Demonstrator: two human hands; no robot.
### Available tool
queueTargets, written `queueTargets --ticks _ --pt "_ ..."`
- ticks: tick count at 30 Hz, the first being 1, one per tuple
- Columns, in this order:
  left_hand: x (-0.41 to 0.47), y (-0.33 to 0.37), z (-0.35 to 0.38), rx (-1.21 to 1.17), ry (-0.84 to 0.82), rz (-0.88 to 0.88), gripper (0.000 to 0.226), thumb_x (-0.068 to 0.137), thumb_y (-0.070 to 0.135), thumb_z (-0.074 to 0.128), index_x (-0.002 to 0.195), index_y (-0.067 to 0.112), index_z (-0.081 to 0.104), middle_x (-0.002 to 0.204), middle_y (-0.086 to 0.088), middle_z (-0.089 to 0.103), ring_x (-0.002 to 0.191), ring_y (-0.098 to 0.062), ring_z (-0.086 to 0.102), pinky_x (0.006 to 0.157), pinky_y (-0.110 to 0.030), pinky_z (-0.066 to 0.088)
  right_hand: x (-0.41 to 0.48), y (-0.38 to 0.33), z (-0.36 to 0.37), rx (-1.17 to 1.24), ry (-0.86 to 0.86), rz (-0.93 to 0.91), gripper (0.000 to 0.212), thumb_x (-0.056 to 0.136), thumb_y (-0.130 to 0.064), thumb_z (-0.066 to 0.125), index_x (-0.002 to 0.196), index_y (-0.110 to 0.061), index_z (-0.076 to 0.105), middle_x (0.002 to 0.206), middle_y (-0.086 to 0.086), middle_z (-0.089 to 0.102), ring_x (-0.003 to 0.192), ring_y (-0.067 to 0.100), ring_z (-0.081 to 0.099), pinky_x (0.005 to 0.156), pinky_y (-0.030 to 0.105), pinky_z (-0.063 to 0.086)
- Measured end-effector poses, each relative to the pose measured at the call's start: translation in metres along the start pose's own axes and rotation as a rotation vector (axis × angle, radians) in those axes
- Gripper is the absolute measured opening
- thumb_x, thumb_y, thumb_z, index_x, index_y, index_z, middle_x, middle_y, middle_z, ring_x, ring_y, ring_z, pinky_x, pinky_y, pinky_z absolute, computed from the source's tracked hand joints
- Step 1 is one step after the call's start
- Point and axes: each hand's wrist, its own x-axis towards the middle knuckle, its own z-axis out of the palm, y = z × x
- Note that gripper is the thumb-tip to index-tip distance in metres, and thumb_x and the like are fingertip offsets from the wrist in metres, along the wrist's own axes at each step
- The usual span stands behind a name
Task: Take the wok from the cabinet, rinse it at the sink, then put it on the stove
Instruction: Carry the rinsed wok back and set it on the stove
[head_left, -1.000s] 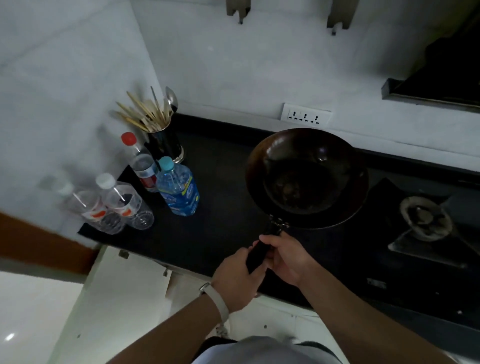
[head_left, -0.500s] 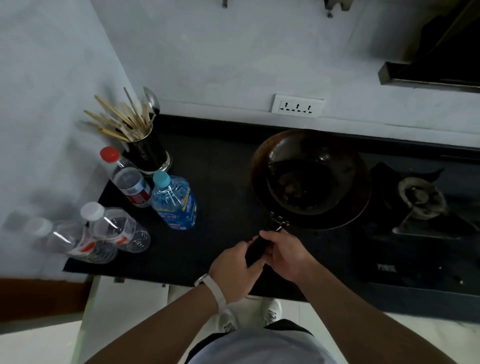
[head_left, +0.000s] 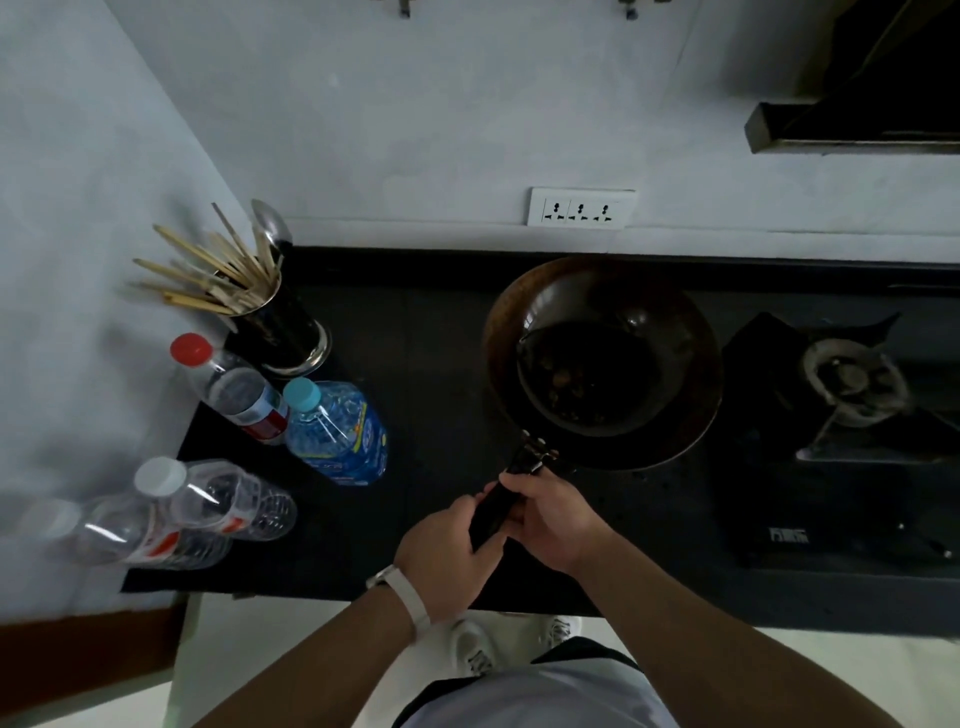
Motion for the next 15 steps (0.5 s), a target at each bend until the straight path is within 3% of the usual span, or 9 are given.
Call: queueTargets --ticks 4,9,12,15 --pt "0.002 -0.009 -0.006 0.028 -0.038 0.020 0.025 0.087 0.043 0.059 0.101 0.023 0.057 0.073 0.007 0.060 0.063 -0.012 0.059 0.056 -0.031 0.046 0.003 0.007 0.002 0.046 0.018 0.012 0.014 0.093 -0.002 0.058 0.105 -0.008 0.054 0.090 0.016 0.068 0.084 0.031 0.072 0.069 0.039 0.058" --pt "0.011 -0.018 -0.026 0.036 -0.044 0.047 0.037 0.079 0.049 0.057 0.103 0.021 0.062 0.077 0.004 0.067 0.069 -0.015 0.064 0.063 -0.037 0.052 0.003 0.006 0.008 -0.049 0.046 0.029 0.022 0.096 -0.009 0.055 0.119 -0.006 0.058 0.108 0.020 0.071 0.093 0.031 0.072 0.075 0.038 0.059" --pt "0.019 -0.022 -0.041 0.153 -0.037 0.109 0.045 0.080 0.052 0.056 0.112 0.021 0.061 0.084 0.000 0.071 0.078 -0.019 0.067 0.068 -0.035 0.054 -0.002 0.005 0.011 -0.305 0.080 0.044 0.021 0.098 -0.019 0.053 0.116 -0.011 0.061 0.109 0.017 0.072 0.094 0.027 0.073 0.078 0.036 0.058" --pt "0.027 -0.026 -0.053 0.245 -0.063 0.138 0.037 0.086 0.052 0.055 0.112 0.026 0.058 0.084 0.003 0.068 0.075 -0.015 0.065 0.066 -0.034 0.053 -0.007 0.003 0.012 -0.823 0.225 -0.092 0.011 0.094 -0.023 0.055 0.099 -0.019 0.063 0.096 0.006 0.074 0.084 0.020 0.073 0.080 0.039 0.060"
